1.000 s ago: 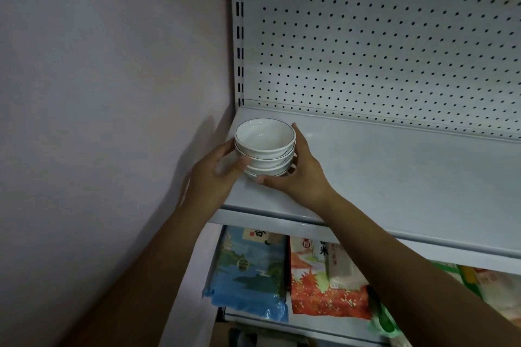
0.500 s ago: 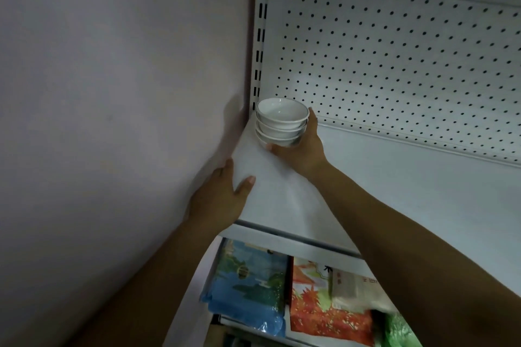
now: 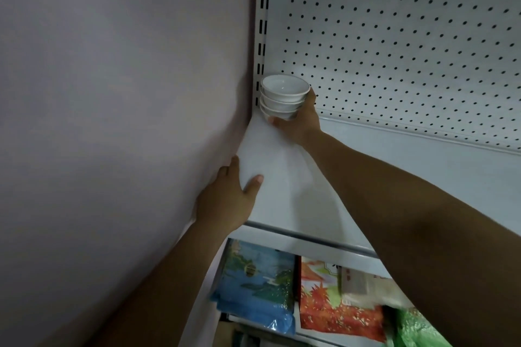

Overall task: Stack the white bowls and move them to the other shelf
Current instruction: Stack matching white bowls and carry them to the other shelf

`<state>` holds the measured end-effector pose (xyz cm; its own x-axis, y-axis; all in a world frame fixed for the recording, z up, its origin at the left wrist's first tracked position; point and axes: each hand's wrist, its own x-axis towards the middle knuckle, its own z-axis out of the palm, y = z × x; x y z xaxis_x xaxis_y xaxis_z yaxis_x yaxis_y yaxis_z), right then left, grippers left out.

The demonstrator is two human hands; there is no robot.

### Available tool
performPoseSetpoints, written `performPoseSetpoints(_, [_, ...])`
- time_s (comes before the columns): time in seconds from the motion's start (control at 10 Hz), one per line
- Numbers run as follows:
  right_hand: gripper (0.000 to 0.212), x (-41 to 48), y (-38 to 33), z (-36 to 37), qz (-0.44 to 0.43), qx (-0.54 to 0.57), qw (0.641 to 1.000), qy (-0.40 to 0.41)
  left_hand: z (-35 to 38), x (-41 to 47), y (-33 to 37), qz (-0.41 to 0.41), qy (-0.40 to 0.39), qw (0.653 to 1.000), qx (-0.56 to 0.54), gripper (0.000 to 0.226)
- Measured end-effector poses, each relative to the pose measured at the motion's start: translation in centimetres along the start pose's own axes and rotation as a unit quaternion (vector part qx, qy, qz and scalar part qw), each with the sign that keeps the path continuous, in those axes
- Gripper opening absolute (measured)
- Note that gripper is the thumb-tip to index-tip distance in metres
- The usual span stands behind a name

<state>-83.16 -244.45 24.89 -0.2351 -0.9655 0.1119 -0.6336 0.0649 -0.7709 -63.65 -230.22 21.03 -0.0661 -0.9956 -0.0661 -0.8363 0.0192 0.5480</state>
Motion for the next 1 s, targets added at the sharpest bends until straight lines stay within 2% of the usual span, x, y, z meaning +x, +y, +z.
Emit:
performPoseSetpoints(0.1, [0.110,0.2,0.3,-0.4,-0.020,-0.127,0.992,0.012,0.0,-0.1,0.1,0.000,0.004,1.000,0.005,0.082])
performPoseSetpoints(0.2, [0.053,-1.3,-1.2,-0.8,-0.028,0.096,0.994,-0.031,0.0,-0.1,0.1,-0.005,0.005,1.000,0.011,0.083])
performPoseSetpoints(0.3, [0.083,-1.9,-0.8,-1.1,-0.042,0.135,0.989,-0.054,0.0,-0.2,0.2,-0.006,0.001,1.000,-0.002,0.083])
performPoseSetpoints(0.4, [0.121,-4.8,0.2,-2.8,0.017,0.003,0.997,-0.074,0.0,-0.4,0.3,-0.005,0.003,1.000,-0.017,0.083])
performPoseSetpoints(0.6, [0.106,-12.7,2.8,-6.8,-0.002,0.006,0.999,-0.043,0.0,-0.3,0.2,0.004,0.007,1.000,-0.021,0.090])
performPoseSetpoints(0.7, [0.097,-17.3,4.5,-9.5,0.007,-0.021,1.000,-0.013,-0.1,-0.5,0.3,0.009,0.004,0.999,0.047,0.096])
performPoseSetpoints(0.8, [0.086,-21.6,6.1,-11.9,0.002,-0.052,0.999,-0.013,-0.4,-2.0,0.8,0.074,0.089,0.981,0.155,0.092])
performPoseSetpoints(0.9, [0.079,-25.7,7.8,-13.6,-0.004,-0.061,0.998,-0.015,-0.4,-5.0,2.0,0.164,0.141,0.971,0.107,0.079])
performPoseSetpoints(1.0, [0.075,-29.7,9.1,-14.9,-0.013,-0.046,0.999,-0.009,0.5,-9.6,3.3,0.200,0.117,0.973,0.009,0.070])
